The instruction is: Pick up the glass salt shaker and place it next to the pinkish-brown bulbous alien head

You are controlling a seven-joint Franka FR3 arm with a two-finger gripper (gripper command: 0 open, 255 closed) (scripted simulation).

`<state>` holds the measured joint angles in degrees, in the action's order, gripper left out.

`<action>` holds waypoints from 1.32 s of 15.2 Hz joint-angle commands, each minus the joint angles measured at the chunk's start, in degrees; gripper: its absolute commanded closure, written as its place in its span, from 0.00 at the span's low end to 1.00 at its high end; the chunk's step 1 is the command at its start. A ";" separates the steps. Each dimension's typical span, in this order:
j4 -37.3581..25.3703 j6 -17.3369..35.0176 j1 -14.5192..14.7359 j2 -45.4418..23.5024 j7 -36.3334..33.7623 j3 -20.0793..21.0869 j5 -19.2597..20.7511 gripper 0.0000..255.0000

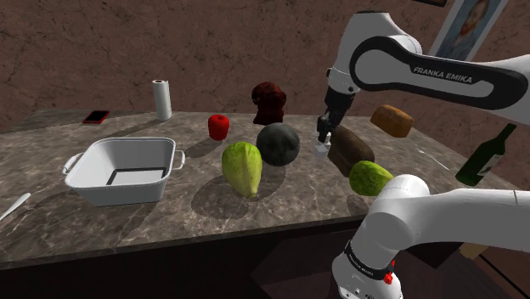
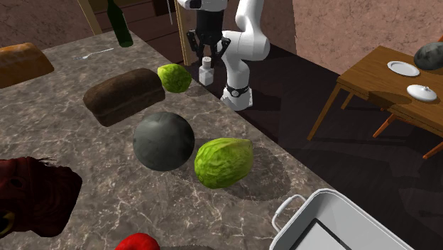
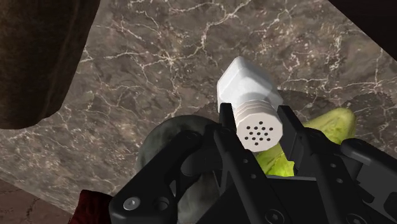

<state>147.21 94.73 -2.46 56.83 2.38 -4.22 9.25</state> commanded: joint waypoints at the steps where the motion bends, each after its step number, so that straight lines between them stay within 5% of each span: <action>1: -1.78 -1.27 0.10 -0.54 0.01 0.24 -0.22 1.00; 20: -19.95 -13.31 0.26 -6.61 1.36 1.09 -1.02 1.00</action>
<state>128.35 82.12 -2.23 50.62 3.74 -3.27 8.33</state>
